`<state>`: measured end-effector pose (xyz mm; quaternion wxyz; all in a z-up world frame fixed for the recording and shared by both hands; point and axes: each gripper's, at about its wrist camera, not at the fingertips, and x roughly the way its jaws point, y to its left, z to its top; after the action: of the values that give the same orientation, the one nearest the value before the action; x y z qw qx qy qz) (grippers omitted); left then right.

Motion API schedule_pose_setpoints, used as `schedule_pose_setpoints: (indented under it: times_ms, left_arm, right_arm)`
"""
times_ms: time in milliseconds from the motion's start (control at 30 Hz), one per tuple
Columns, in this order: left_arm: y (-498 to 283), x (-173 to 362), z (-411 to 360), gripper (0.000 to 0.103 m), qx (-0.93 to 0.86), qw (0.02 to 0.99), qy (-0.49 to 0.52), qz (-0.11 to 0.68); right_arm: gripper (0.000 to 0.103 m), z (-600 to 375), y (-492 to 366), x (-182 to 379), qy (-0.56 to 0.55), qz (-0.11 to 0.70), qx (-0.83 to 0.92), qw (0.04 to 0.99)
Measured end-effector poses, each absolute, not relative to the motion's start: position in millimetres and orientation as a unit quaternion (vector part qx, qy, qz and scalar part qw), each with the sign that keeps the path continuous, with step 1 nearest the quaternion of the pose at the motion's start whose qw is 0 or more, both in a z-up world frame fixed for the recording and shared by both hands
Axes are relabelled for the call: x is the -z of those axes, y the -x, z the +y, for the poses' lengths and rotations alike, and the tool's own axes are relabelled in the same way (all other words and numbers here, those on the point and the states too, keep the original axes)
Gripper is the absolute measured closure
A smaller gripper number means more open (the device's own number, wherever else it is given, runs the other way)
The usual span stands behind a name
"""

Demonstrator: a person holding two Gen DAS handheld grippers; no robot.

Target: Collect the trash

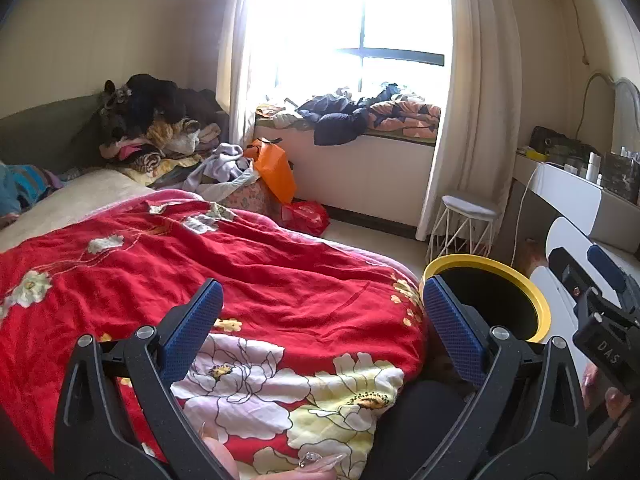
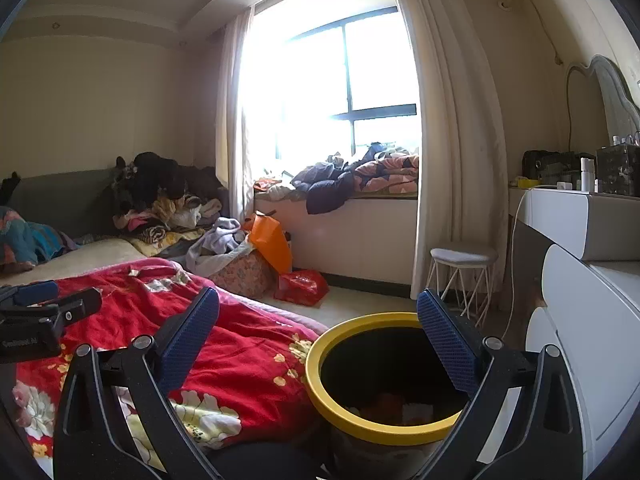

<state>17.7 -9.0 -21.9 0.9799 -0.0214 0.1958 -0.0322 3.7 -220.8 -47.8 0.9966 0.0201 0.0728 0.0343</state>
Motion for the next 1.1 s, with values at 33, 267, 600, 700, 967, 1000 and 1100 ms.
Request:
schedule_pose_setpoints:
  times_ms: [33,267,600,700,967,1000,1100]
  left_arm:
    - [-18.0,22.4,-9.2,0.011,0.032,0.980,0.022,0.196]
    - [-18.0,22.2,-9.5,0.011,0.032,0.980,0.022,0.196]
    - [-17.7,22.5,-9.5,0.011,0.032,0.980,0.023,0.196]
    - [-17.6,22.3,-9.6,0.011,0.031,0.980,0.023,0.196]
    - [-17.8,22.5,-9.7,0.011,0.032,0.980,0.023,0.196]
    - [-17.6,22.2,-9.8,0.011,0.032,0.980,0.023,0.196]
    - [-17.8,22.3,-9.6,0.011,0.033,0.980,0.023,0.196]
  right_arm:
    - [0.006,-220.8,-4.4,48.2,-0.020,0.075,-0.034,0.996]
    - [0.006,-220.9,-3.4,48.5,-0.021,0.072,-0.034,0.997]
    - [0.006,-221.7,-2.8,48.9,-0.022,0.072,-0.032,0.997]
    - [0.006,-221.9,-2.9,48.8,-0.022,0.072,-0.033,0.997]
    - [0.006,-222.0,-2.3,48.1,-0.022,0.073,-0.032,0.997]
    - [0.006,-221.9,-2.2,47.6,-0.023,0.073,-0.031,0.997]
    - [0.006,-222.6,-1.8,47.0,-0.024,0.073,-0.031,0.997]
